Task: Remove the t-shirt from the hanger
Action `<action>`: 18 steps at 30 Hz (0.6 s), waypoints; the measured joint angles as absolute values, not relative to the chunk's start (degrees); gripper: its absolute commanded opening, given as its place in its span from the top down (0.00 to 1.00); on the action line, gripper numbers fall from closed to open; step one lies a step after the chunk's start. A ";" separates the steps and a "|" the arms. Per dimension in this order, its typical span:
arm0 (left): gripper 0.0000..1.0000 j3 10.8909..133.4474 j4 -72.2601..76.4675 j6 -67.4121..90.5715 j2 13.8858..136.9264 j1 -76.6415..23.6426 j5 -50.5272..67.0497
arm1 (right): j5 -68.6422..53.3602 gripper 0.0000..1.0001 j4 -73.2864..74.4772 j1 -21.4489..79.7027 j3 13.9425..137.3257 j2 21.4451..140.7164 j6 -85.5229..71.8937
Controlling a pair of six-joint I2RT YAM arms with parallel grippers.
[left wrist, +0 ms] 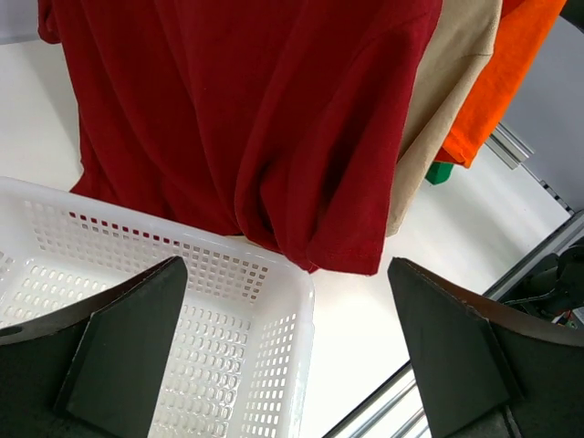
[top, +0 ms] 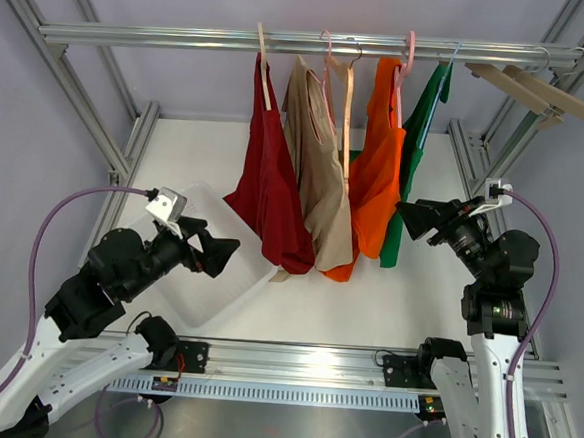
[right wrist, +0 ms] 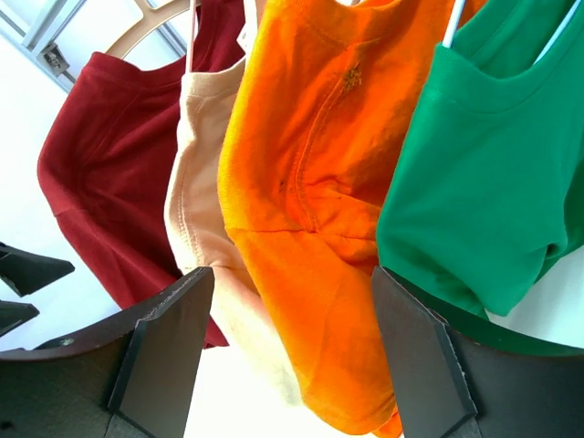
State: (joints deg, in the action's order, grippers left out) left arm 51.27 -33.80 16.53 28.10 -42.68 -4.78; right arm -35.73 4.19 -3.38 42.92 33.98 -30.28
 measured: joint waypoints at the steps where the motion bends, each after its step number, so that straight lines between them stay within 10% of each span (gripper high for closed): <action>1: 0.01 51.27 -33.87 16.58 27.92 -42.68 -4.84 | -35.90 0.21 4.19 -3.38 42.92 33.98 -30.33; 18: 0.01 45.82 -34.63 16.43 19.33 -42.68 -9.39 | -39.53 0.29 4.47 7.16 51.70 40.99 -33.82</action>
